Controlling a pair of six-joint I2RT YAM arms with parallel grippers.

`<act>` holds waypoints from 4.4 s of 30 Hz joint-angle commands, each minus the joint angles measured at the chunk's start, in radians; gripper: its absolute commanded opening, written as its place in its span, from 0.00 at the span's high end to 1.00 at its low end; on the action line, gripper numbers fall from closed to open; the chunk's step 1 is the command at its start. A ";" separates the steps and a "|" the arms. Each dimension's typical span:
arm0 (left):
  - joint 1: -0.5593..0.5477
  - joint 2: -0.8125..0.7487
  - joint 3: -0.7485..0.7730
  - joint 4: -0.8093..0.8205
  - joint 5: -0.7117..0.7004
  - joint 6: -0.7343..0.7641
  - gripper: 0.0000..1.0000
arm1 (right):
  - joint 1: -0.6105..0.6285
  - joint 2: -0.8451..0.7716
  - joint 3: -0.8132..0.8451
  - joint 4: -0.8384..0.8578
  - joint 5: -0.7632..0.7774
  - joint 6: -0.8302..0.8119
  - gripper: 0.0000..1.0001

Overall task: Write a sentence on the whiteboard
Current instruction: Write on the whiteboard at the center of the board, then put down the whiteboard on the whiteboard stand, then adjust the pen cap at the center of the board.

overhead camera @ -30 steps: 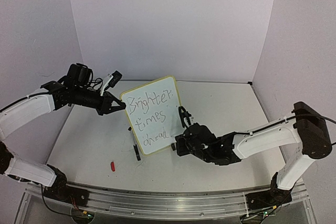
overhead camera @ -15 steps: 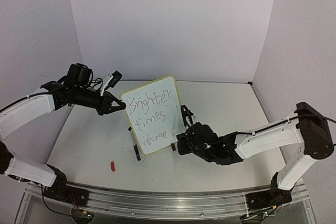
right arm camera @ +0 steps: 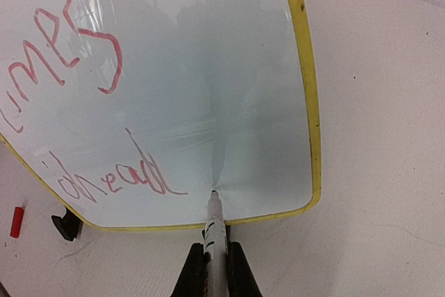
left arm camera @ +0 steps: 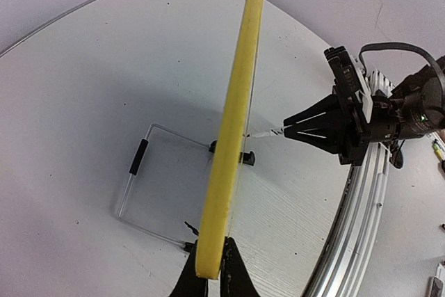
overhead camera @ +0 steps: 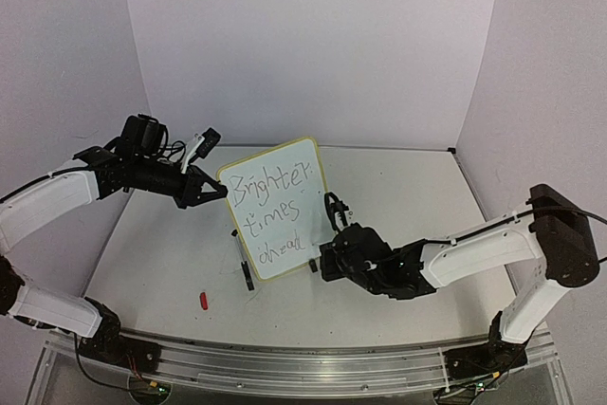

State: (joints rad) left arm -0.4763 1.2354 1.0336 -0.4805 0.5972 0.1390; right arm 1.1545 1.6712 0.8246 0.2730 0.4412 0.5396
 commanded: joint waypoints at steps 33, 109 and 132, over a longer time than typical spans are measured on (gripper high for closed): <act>0.000 0.001 -0.026 -0.060 -0.096 0.034 0.98 | -0.002 -0.196 -0.110 0.103 -0.132 -0.080 1.00; -0.172 -0.237 -0.733 0.184 -0.258 -1.278 0.38 | -0.067 -0.466 -0.289 0.124 -0.516 0.211 1.00; -0.295 0.032 -0.651 0.469 -0.357 -1.316 0.38 | -0.055 -0.599 -0.367 0.128 -0.390 0.242 1.00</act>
State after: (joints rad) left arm -0.7647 1.2027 0.3535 -0.0687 0.2937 -1.1872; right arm 1.0943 1.1038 0.4697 0.3964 0.0028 0.7728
